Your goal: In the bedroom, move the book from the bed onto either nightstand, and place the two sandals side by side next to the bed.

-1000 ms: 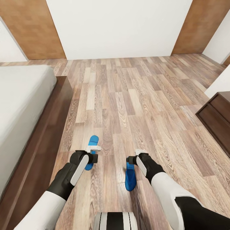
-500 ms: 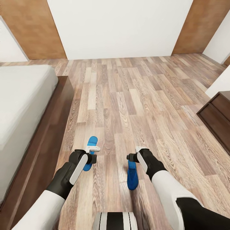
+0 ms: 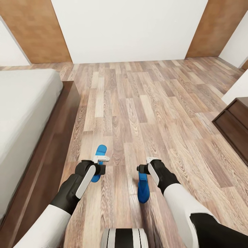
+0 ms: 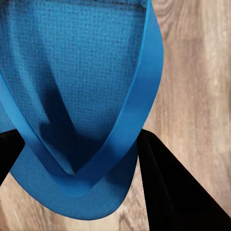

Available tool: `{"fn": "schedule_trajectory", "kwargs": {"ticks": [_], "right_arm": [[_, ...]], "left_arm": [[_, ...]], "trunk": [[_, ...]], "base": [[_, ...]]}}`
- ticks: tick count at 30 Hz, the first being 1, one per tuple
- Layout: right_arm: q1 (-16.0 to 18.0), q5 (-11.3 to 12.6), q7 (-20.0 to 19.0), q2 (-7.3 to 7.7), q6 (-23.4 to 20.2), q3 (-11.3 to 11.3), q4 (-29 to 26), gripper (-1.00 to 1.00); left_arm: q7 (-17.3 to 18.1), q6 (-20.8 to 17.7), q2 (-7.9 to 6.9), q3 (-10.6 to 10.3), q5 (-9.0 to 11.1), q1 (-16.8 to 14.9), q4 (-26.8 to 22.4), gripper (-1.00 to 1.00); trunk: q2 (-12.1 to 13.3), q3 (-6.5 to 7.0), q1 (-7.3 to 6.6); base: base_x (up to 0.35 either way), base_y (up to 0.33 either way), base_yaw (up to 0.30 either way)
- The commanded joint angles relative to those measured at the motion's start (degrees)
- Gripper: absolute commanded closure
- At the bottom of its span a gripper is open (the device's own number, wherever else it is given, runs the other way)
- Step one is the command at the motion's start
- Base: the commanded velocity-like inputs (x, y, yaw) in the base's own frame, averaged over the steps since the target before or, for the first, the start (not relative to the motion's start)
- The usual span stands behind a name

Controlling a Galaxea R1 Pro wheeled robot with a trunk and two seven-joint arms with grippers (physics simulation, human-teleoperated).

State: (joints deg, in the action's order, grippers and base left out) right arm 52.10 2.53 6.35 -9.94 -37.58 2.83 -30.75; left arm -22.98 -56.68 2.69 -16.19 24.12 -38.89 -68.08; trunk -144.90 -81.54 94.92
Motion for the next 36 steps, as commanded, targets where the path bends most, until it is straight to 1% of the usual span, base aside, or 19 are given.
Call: {"fn": "schedule_trajectory", "kwargs": {"ticks": [1, 7, 15, 19, 25, 27, 28, 31, 36], "right_arm": [[0.02, 0.28, 0.28, -0.06, -0.22, 0.27, -0.12, -1.00], [0.02, 0.28, 0.22, -0.06, -0.22, 0.32, -0.21, -1.00], [0.02, 0.28, 0.24, -0.06, -0.04, 0.31, -0.26, -1.00], [-0.09, 0.28, 0.24, -0.06, 0.97, 0.23, -0.21, -1.00], [-0.43, 0.28, 0.24, -0.06, 5.32, 0.18, -0.21, -1.00], [-0.67, 0.28, 0.22, -0.06, 7.53, 0.17, -0.20, -1.00], [-0.95, 0.24, 0.20, -0.06, 10.01, 0.15, -0.19, -1.00], [-1.40, 0.09, 0.14, -0.06, 13.26, 0.11, -0.19, -1.00], [-1.86, -0.08, 0.20, -0.06, 15.75, 0.06, -0.04, -1.00]], "left_arm": [[-0.39, -0.18, -0.09, -0.08, 0.61, -0.13, -0.08, 1.00], [-0.35, -0.30, -0.34, -0.20, 0.66, -0.48, -0.18, 1.00], [-0.39, -0.28, -0.23, -0.24, 0.66, -0.56, -0.20, 1.00], [-0.40, -0.27, -0.13, -0.24, 0.66, -0.57, -0.20, 1.00], [-0.40, -0.27, -0.05, -0.24, 0.66, -0.57, -0.21, 1.00], [-0.40, -0.24, 0.01, -0.24, 0.66, -0.57, -0.25, 1.00], [-0.39, -0.22, 0.08, -0.24, 0.66, -0.57, -0.42, 1.00], [-0.33, -0.20, 0.13, -0.20, 0.66, -0.57, -1.12, 1.00], [-0.29, -0.26, 0.03, -0.17, 0.64, -0.44, -3.68, 1.00]], "trunk": [[-0.03, -0.27, 0.01], [-0.11, -1.60, 0.17], [-0.22, -3.37, 0.37], [-0.27, -4.26, 0.48], [-0.35, -5.59, 0.63], [-0.38, -6.03, 0.68], [-0.39, -6.25, 0.71], [-0.43, -6.92, 0.79], [-0.50, -8.02, 0.91]], "base": [[-0.001, 0.001, 0.000], [0.000, 0.000, 0.000], [0.000, 0.000, 0.000], [0.000, 0.000, 0.000], [0.000, 0.000, 0.000], [0.000, 0.000, 0.000], [0.000, 0.000, 0.000], [0.000, 0.000, 0.000], [0.000, 0.000, 0.000]]}}
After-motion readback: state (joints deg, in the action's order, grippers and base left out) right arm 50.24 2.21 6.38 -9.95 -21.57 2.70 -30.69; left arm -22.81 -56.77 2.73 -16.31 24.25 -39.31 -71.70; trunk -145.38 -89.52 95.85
